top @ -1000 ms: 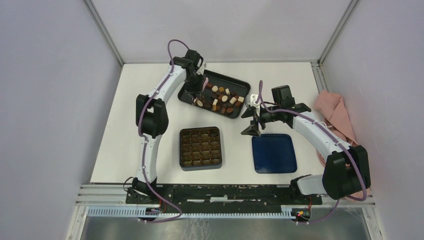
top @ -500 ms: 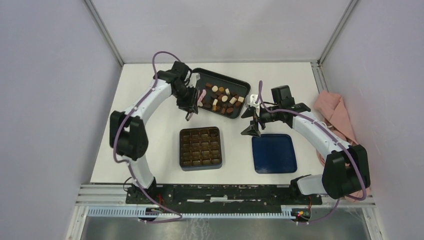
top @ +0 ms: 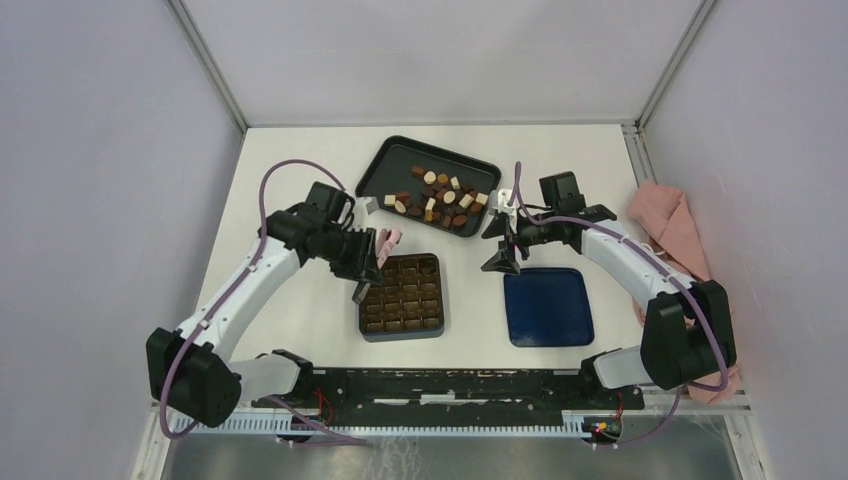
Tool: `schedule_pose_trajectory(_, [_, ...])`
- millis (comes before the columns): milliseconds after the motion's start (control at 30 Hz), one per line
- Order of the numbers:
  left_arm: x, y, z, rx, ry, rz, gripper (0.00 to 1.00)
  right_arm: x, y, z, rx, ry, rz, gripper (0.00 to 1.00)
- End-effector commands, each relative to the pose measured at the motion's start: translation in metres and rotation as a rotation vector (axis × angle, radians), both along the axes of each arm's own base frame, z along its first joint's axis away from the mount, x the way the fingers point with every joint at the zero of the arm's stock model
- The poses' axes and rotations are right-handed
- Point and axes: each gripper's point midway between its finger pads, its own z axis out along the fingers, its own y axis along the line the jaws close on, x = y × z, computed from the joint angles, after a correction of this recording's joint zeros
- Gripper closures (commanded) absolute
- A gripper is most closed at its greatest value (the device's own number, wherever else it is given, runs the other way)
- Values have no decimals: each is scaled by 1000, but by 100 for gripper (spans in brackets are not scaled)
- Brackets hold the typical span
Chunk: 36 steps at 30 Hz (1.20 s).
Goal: Pack the chocolate
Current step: Place the fake chocolate in the packing box.
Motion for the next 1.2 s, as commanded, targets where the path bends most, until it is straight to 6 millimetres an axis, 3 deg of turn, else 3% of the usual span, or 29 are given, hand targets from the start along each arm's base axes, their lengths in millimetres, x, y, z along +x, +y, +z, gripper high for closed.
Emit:
schedule_pose_trajectory(0, [-19, -19, 1, -77, 22, 23, 97, 10, 2, 8, 12, -25, -5, 18])
schedule_pose_trajectory(367, [-36, -36, -28, 65, 44, -3, 96, 18, -2, 0, -22, -38, -54, 17])
schedule_pose_trajectory(733, [-38, -31, -52, 193, 57, 0, 96, 52, -20, 1, -79, -116, -292, 18])
schedule_pose_trajectory(1167, [-33, -30, -67, 245, 69, -13, 92, 48, -17, 2, -68, -107, -268, 17])
